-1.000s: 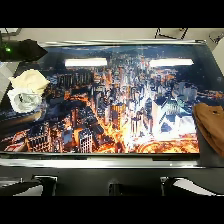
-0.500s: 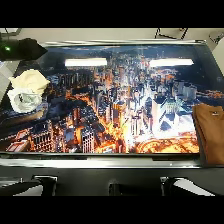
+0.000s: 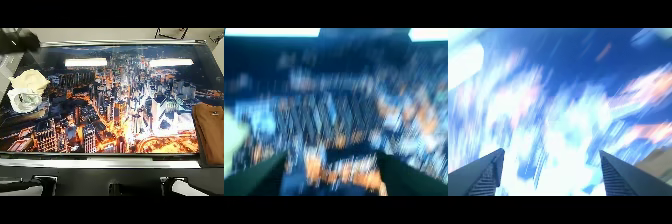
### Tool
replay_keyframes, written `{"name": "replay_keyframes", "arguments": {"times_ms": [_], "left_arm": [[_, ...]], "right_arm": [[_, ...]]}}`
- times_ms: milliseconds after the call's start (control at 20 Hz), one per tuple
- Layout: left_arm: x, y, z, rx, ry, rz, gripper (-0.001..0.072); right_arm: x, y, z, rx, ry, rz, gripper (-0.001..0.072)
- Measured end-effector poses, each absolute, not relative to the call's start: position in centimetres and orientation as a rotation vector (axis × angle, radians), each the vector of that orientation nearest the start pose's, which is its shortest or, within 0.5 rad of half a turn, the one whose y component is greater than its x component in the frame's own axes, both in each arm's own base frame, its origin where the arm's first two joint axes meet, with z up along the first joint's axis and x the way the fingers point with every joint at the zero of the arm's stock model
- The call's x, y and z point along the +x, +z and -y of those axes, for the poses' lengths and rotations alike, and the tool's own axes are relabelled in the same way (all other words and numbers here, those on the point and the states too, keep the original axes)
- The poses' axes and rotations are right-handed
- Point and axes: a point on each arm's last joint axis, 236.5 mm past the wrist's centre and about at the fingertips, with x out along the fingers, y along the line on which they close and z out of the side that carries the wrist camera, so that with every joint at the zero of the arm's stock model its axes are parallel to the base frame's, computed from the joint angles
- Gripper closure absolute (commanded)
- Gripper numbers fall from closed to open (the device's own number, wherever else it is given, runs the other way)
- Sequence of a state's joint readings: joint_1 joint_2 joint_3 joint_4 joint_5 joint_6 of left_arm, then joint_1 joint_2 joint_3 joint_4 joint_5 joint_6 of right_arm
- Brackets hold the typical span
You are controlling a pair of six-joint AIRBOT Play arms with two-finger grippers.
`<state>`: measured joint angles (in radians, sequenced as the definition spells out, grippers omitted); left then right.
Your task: Fold the clothes and pants, and hang the long-sleeved shirts on hangers.
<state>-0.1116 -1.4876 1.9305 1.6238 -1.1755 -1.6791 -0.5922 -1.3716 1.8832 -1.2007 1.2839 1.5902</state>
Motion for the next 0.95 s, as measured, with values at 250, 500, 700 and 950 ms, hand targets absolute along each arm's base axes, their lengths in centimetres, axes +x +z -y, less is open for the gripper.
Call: {"name": "replay_keyframes", "arguments": {"times_ms": [250, 500, 700, 950], "left_arm": [[44.4, 8.4, 5.1, -0.019, -0.016, -1.228, -0.0005], [41.0, 3.2, 6.7, -0.02, -0.038, -1.329, -0.0005], [40.3, 2.0, 7.1, -0.022, -0.042, -1.35, -0.0005], [40.1, 1.6, 7.2, -0.023, -0.044, -1.358, -0.0005]], "right_arm": [[42.6, 12.0, 6.2, 0.46, -0.043, -1.187, 0.0048], [40.1, 7.7, 2.0, 0.422, 0.021, -1.383, 0.0049], [39.4, 7.0, 1.2, 0.416, 0.033, -1.425, 0.0049], [39.1, 6.8, 1.0, 0.414, 0.037, -1.438, 0.0049]]}}
